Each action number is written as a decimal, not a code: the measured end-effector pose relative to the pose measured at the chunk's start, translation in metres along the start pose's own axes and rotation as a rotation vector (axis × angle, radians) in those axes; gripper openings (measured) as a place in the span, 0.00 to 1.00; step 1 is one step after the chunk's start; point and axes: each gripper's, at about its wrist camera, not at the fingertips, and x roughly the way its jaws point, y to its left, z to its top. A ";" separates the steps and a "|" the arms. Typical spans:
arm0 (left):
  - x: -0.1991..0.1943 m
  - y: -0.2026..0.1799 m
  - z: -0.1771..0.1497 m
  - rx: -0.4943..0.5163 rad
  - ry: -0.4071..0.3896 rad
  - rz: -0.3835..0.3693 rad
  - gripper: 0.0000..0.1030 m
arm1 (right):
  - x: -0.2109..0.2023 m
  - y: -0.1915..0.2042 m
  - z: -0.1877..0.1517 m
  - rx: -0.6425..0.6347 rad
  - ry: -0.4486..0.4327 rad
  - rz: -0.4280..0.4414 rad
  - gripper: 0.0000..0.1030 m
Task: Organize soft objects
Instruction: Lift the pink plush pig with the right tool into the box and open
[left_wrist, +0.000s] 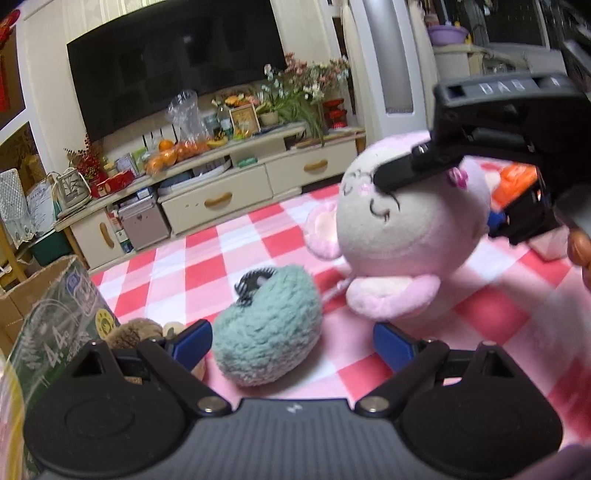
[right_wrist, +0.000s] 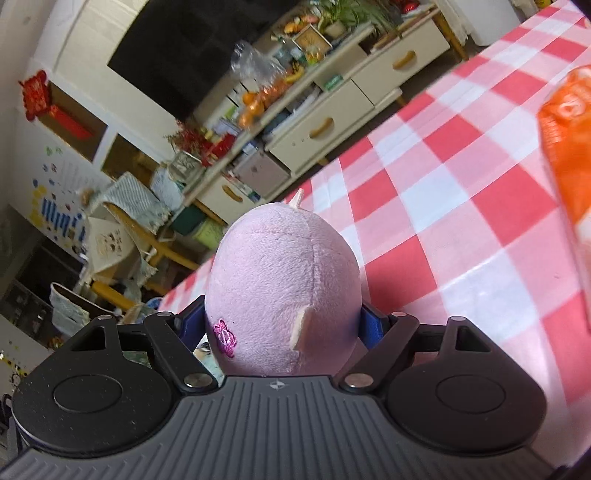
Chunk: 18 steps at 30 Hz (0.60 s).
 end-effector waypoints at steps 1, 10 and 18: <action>-0.003 0.000 0.000 -0.007 -0.006 -0.012 0.91 | -0.003 0.001 -0.002 0.007 0.000 0.010 0.97; -0.021 -0.006 -0.007 -0.010 -0.037 -0.096 0.91 | -0.016 0.003 -0.019 0.058 0.027 0.058 0.97; -0.039 -0.005 -0.020 0.017 -0.062 -0.127 0.91 | -0.027 0.014 -0.030 0.011 0.031 0.068 0.97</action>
